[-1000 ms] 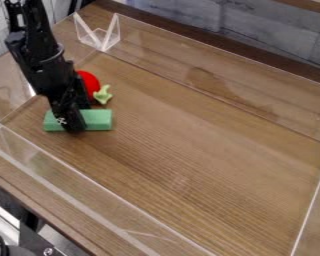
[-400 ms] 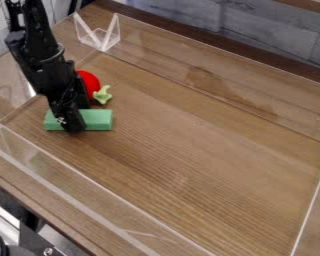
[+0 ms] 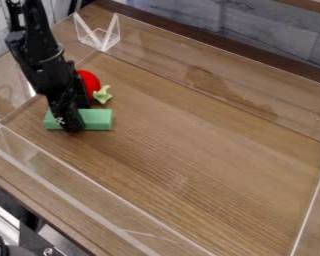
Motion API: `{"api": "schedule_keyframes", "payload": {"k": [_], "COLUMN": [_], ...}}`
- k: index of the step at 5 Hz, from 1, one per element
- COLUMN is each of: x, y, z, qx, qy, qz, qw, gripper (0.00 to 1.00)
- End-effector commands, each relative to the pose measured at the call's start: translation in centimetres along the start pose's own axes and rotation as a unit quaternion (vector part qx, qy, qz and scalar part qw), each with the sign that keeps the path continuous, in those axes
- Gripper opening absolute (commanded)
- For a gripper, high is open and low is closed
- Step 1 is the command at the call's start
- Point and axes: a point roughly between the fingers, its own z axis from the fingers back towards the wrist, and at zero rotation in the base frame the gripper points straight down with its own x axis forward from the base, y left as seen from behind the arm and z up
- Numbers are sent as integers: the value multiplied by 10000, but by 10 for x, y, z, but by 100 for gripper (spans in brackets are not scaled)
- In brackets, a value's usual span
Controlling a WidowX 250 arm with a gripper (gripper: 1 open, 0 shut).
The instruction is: Put the green stick in the brown bowl
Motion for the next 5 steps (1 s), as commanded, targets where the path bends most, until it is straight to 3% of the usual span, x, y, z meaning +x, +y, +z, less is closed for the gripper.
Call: {"api": "schedule_keyframes", "payload": {"k": [1, 4, 5], "x": [3, 7, 6], "y": [6, -21, -30], "z": [12, 28, 35], "qx": [135, 44, -45], "qy": [-207, -313, -349], "qz": [95, 176, 186], "qw": [9996, 9993, 9992], "gripper": [0, 0, 0]}}
